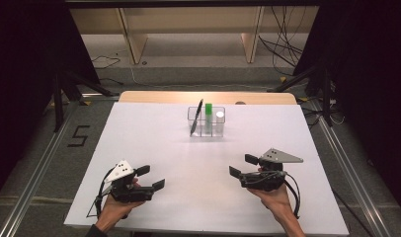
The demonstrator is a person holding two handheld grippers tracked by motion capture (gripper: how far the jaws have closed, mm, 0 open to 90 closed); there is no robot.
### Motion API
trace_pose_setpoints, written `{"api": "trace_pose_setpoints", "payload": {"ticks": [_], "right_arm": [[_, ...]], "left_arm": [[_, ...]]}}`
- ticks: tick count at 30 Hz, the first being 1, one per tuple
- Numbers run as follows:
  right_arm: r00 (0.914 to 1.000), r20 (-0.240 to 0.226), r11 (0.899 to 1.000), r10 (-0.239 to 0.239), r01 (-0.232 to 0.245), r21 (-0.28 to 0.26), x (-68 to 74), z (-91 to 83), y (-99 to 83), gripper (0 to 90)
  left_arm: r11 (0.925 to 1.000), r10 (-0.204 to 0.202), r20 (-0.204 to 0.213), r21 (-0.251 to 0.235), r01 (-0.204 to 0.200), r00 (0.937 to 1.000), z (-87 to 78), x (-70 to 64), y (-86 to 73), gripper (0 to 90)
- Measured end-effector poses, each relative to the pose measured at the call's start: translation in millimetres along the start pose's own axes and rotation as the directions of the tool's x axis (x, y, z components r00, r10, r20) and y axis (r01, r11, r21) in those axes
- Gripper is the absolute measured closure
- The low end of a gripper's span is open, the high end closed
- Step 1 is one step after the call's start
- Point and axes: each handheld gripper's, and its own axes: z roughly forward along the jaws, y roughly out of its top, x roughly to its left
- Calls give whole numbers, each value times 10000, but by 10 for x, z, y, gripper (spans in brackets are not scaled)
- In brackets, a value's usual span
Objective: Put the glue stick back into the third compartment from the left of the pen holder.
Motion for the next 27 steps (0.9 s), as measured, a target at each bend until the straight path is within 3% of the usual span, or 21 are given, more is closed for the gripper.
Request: {"api": "trace_pose_setpoints", "payload": {"ticks": [13,27], "right_arm": [[10000,17,9997,-23,23,-245,36,-146,-186,194],[9995,162,9989,267,-261,-400,38,-285,-342,176]], "left_arm": [[10000,-58,162,25,58,9999,5,-2,-1,168],[10000,-33,210,37,32,9998,-2,-12,-4,164]]}}
